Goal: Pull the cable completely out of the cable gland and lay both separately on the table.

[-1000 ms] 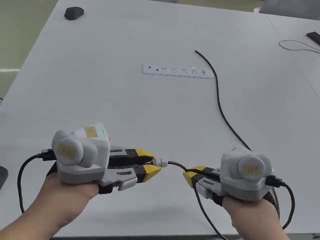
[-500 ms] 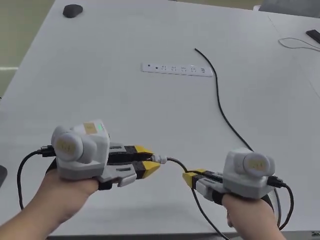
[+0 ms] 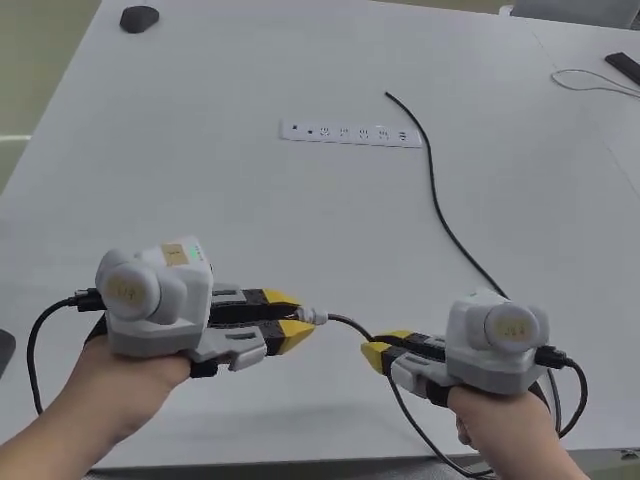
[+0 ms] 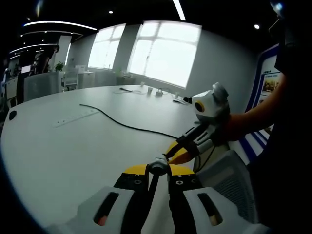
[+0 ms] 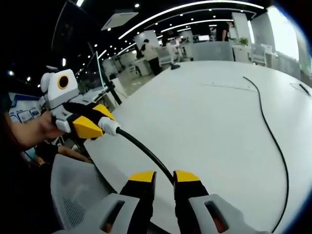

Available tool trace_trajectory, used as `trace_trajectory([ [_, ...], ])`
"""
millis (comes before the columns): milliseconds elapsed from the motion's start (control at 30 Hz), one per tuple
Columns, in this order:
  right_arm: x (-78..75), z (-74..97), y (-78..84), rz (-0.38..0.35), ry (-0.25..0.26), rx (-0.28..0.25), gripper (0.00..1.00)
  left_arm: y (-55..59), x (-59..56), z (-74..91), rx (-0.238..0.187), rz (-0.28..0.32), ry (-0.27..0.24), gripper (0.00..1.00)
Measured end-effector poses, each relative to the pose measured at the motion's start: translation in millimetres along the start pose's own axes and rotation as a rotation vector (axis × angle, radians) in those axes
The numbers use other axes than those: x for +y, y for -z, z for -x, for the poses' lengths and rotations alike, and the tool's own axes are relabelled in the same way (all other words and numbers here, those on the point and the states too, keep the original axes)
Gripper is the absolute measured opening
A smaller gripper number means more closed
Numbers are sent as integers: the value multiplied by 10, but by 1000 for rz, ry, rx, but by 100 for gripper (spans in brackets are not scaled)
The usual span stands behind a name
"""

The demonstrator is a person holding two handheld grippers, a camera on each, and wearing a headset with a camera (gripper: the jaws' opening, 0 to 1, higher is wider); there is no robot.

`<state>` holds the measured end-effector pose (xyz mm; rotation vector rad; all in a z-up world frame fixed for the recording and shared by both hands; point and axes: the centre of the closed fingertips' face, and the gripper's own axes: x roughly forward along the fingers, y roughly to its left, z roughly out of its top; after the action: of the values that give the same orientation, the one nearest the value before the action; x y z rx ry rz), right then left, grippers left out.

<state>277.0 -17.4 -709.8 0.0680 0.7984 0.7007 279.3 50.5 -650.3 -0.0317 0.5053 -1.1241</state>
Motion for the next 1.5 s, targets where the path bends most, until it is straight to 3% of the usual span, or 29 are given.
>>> trace_trajectory([
  [67, 67, 48, -80, 14, 1, -9, 15, 10, 7, -1, 3, -5, -2, 15],
  [133, 133, 91, -238, 86, 2, -44, 18, 0, 4, 3, -4, 4, 3, 15],
  [233, 247, 132, -401, 231, 5, -55, 21, -3, 10, 4, -4, 2, 7, 15],
  [267, 289, 138, -450, 313, 12, -51, 21, -4, 7, 4, -6, 3, 8, 15],
  [400, 412, 85, -477, 579, 17, -10, 23, -16, -9, 4, -10, 7, 13, 15],
  [500, 424, 48, -441, 667, 35, 19, 22, -26, -31, 12, -11, 13, 17, 15],
  [600, 480, 22, -475, 746, 36, 7, 16, -24, -38, 20, -10, 17, 18, 15],
  [800, 548, -21, -516, 772, 24, 4, 11, -32, -59, 20, -13, 17, 21, 15],
  [833, 556, -33, -519, 804, 23, 9, 10, -34, -58, 20, -13, 17, 21, 15],
  [1100, 555, -41, -475, 805, 7, 22, 2, -39, -61, 4, -10, 11, 22, 15],
  [1500, 374, -8, -495, 670, 47, 14, 1, -120, -58, -19, -28, 4, 28, 15],
])
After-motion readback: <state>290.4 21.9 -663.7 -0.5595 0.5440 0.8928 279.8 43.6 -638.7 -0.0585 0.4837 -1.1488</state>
